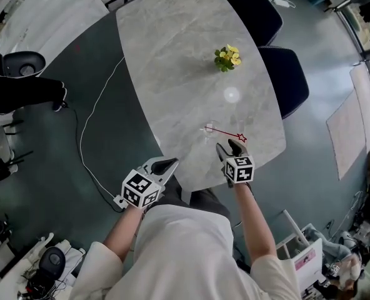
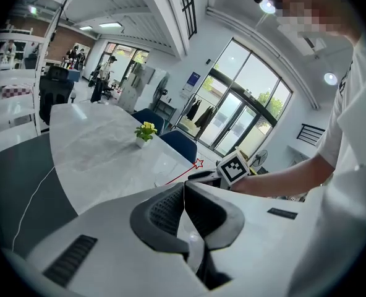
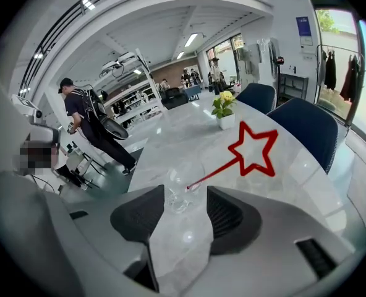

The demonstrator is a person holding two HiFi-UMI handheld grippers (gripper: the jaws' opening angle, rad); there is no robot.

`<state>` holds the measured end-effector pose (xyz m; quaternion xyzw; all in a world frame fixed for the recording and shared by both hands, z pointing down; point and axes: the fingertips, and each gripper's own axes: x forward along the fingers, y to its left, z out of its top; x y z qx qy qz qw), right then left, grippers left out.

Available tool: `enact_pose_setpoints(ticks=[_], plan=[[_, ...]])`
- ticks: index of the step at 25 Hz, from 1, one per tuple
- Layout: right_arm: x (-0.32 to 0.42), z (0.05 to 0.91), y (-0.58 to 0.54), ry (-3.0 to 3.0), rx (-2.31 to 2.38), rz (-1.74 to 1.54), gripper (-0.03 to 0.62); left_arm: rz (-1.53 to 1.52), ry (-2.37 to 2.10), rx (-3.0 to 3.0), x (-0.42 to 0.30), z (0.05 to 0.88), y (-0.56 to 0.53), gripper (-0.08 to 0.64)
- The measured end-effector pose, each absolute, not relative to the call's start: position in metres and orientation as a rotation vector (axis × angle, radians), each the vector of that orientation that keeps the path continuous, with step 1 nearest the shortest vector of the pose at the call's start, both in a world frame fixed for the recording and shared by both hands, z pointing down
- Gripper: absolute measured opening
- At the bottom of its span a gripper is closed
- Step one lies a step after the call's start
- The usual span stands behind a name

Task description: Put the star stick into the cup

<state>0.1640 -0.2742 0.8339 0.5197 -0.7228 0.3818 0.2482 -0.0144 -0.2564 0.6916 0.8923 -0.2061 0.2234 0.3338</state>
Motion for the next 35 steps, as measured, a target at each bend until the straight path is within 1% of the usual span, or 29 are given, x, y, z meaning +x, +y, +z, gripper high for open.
enact_pose_setpoints(ticks=[4, 7, 11, 20, 23, 28, 35], plan=[[0.159, 0.788, -0.27, -2.004, 1.471, 1.01, 0.221, 0.573, -0.518, 2.369, -0.016, 0.667, -0.254, 0.021], [0.154, 0.75, -0.265, -2.036, 1.502, 0.979, 0.176, 0.549, -0.493, 2.404, -0.015, 0.646, -0.252, 0.021], [0.145, 0.705, -0.252, -2.061, 1.537, 0.926, 0.162, 0.526, -0.453, 2.443, -0.013, 0.625, -0.248, 0.021], [0.129, 0.629, -0.209, -2.08, 1.568, 0.825, 0.08, 0.513, -0.362, 2.536, -0.015, 0.582, -0.237, 0.021], [0.133, 0.606, -0.197, -2.09, 1.62, 0.787, 0.057, 0.527, -0.338, 2.55, -0.018, 0.574, -0.227, 0.021], [0.145, 0.572, -0.183, -2.12, 1.681, 0.71, 0.047, 0.531, -0.313, 2.593, -0.017, 0.556, -0.216, 0.021], [0.175, 0.526, -0.159, -2.206, 1.747, 0.664, 0.023, 0.453, -0.389, 2.667, -0.001, 0.513, -0.201, 0.021]])
